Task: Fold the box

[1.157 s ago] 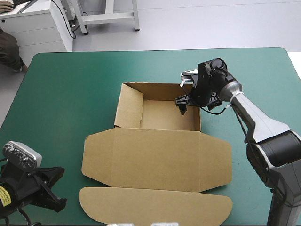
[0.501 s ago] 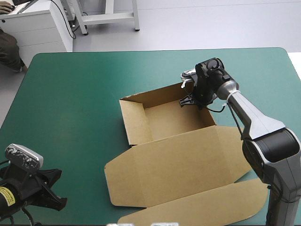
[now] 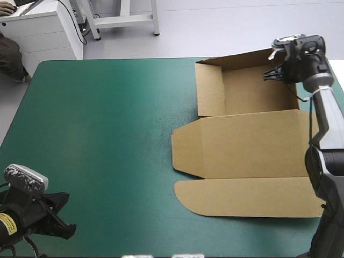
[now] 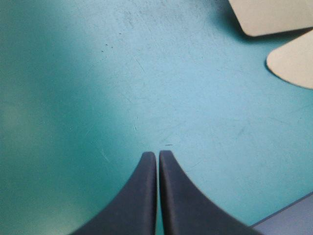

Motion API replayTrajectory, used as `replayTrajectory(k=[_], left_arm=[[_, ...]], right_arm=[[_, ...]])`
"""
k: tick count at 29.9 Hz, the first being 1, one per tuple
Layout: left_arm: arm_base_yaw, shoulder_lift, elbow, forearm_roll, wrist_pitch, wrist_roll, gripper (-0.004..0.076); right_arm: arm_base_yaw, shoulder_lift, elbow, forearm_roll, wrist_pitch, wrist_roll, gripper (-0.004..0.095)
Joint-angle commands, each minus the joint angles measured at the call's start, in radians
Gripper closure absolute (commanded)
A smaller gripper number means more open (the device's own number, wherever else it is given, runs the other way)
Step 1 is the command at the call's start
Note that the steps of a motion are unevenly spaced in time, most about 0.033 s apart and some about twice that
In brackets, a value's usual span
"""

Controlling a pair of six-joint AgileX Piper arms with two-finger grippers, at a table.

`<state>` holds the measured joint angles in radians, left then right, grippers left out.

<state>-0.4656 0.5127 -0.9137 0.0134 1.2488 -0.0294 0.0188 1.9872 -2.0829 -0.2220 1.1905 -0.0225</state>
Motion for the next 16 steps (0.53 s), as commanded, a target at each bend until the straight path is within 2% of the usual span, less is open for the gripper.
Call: replayTrajectory(k=[1, 8, 12, 14, 16], left_arm=[[-0.005, 0.008, -0.021, -0.004, 0.031, -0.007, 0.0731], [-0.005, 0.008, -0.021, -0.004, 0.031, -0.007, 0.0731], [-0.005, 0.008, -0.021, -0.005, 0.029, -0.014, 0.0731], [-0.005, 0.008, -0.021, -0.005, 0.029, -0.034, 0.0731], [-0.005, 0.008, -0.021, -0.005, 0.031, -0.050, 0.0731]], right_arm=[[-0.114, -0.058, -0.033, -0.026, -0.038, -0.020, 0.0928], [-0.313, -0.036, -0.033, 0.053, -0.050, -0.018, 0.0928], [-0.394, -0.006, -0.033, 0.188, -0.046, -0.042, 0.0925], [-0.422, 0.012, -0.033, 0.231, -0.041, -0.057, 0.0904], [-0.439, 0.030, -0.031, 0.238, -0.036, -0.059, 0.0831]])
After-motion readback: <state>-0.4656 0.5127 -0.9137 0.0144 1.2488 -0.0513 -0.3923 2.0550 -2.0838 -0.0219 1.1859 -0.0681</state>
